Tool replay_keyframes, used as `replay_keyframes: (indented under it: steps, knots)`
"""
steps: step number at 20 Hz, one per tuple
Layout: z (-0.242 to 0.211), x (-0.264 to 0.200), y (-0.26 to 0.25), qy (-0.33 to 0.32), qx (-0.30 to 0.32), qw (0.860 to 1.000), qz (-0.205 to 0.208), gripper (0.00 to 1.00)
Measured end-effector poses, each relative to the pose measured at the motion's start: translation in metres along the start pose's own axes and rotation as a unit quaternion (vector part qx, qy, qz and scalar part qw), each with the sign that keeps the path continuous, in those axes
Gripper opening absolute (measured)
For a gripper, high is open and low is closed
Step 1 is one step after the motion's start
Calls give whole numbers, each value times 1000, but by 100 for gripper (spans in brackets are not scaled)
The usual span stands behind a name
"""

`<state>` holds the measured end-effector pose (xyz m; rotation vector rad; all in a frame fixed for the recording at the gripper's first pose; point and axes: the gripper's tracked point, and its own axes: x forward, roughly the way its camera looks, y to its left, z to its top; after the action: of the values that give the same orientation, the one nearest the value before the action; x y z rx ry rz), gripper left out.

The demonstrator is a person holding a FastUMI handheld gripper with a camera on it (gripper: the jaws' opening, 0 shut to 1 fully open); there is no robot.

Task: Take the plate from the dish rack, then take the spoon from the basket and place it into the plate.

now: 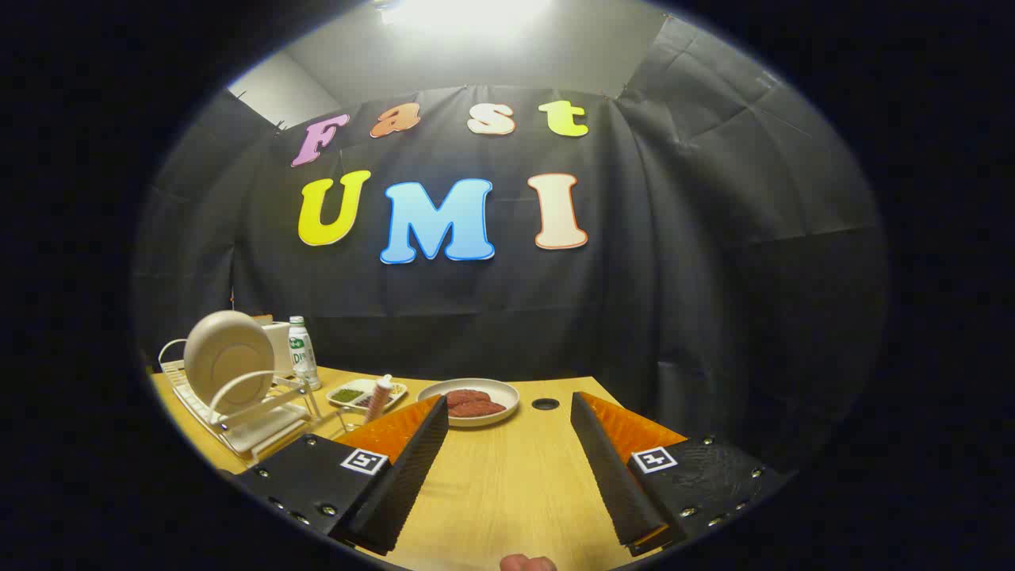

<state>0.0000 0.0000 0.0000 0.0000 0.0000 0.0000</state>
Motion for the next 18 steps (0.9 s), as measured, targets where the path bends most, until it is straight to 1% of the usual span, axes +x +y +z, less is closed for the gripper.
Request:
replay_keyframes:
  steps: [3, 6, 8, 10, 12, 14, 16, 18]
  knots:
    - [47, -16, 35, -3, -1, 1000, -2, 96]
    - [86, -29, 65, -7, 5, 1000, -26, 96]
    - [102, -32, 90, -6, 11, 999, -37, 96]
    - [117, -29, 106, -12, -8, 999, -53, 96]
    - [130, -25, 131, -18, -10, 998, -53, 96]
    - [147, -21, 156, -29, -6, 999, -41, 96]
    - [158, -16, 183, -34, -11, 999, -18, 96]
    - [158, -11, 209, -7, 2, 1000, 5, 96]
